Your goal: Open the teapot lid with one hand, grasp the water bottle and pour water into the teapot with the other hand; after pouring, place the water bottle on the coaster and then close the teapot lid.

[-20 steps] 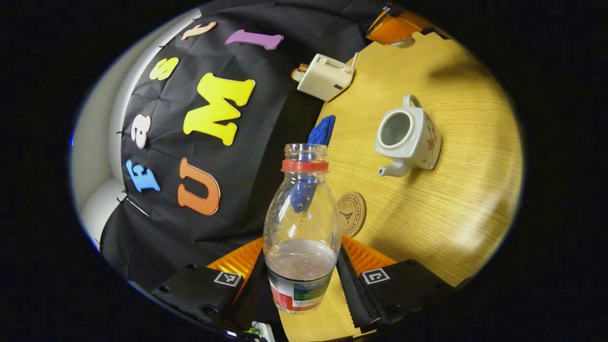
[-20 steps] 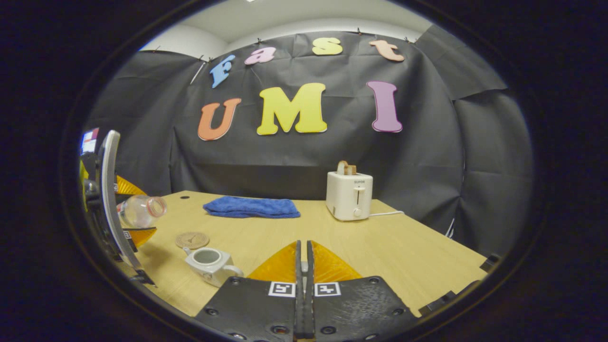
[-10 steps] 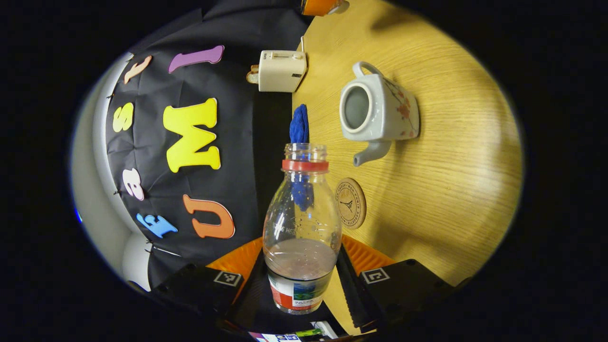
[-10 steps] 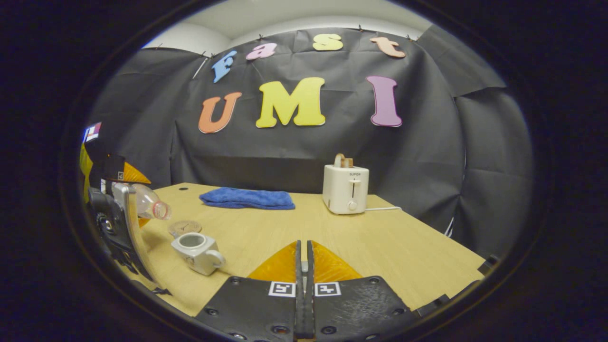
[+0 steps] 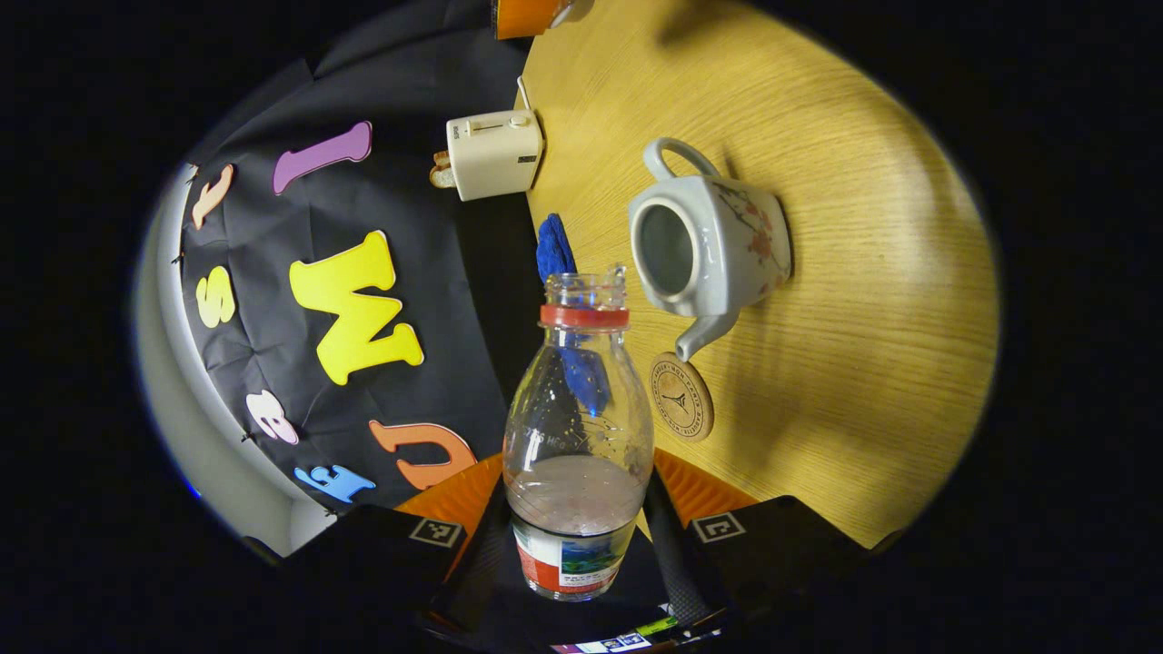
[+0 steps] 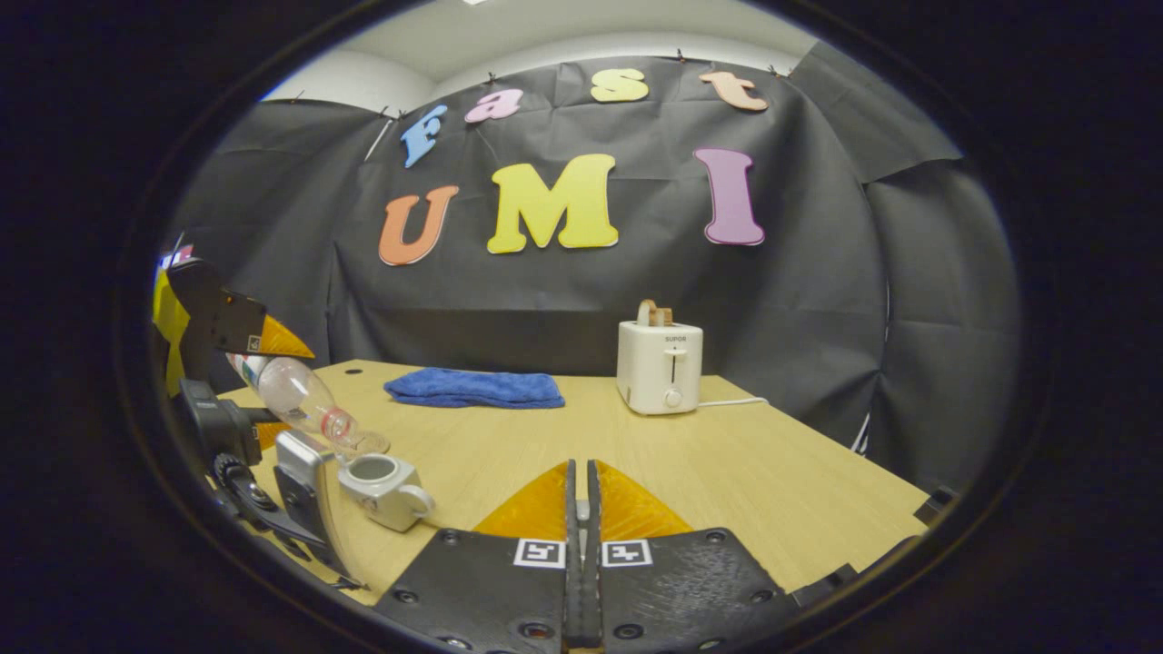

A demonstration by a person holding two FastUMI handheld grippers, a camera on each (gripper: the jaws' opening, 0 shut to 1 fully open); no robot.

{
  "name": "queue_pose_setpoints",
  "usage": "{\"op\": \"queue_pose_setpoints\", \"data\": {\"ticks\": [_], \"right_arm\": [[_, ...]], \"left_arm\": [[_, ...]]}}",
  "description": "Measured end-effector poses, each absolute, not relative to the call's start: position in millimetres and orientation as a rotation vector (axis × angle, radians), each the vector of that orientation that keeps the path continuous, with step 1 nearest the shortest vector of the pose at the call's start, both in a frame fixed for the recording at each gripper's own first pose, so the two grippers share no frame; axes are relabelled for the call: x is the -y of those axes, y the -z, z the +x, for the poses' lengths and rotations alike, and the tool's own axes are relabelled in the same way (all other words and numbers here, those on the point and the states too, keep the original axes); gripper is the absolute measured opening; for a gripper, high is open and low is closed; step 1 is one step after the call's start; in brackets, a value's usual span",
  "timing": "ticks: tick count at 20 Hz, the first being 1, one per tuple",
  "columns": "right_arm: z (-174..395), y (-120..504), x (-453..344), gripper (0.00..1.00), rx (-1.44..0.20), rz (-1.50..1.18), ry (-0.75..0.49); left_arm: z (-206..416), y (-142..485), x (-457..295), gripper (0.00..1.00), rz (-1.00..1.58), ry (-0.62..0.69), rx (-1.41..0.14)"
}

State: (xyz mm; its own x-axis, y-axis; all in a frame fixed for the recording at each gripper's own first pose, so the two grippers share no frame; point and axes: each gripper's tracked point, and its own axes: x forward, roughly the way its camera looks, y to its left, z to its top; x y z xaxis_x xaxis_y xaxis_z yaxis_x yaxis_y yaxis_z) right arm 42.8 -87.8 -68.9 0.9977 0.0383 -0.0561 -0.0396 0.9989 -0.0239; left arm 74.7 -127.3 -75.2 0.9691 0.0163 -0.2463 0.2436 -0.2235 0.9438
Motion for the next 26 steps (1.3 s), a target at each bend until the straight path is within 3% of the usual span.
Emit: {"op": "queue_pose_setpoints", "data": {"ticks": [1,2,16,26], "right_arm": [[42,70,89,0.0,-0.061,-0.021,-0.037],[41,69,88,0.0,-0.063,-0.015,-0.04],[32,58,94,0.0,-0.039,0.016,-0.041],[33,59,97,0.0,-0.045,0.022,-0.036]], "left_arm": [[73,77,128,0.8,1.802,0.217,-0.205],[72,78,129,0.77,1.823,0.223,-0.213],[74,56,153,0.77,2.08,0.153,-0.161],[78,62,145,0.77,2.114,0.159,-0.213]]}}
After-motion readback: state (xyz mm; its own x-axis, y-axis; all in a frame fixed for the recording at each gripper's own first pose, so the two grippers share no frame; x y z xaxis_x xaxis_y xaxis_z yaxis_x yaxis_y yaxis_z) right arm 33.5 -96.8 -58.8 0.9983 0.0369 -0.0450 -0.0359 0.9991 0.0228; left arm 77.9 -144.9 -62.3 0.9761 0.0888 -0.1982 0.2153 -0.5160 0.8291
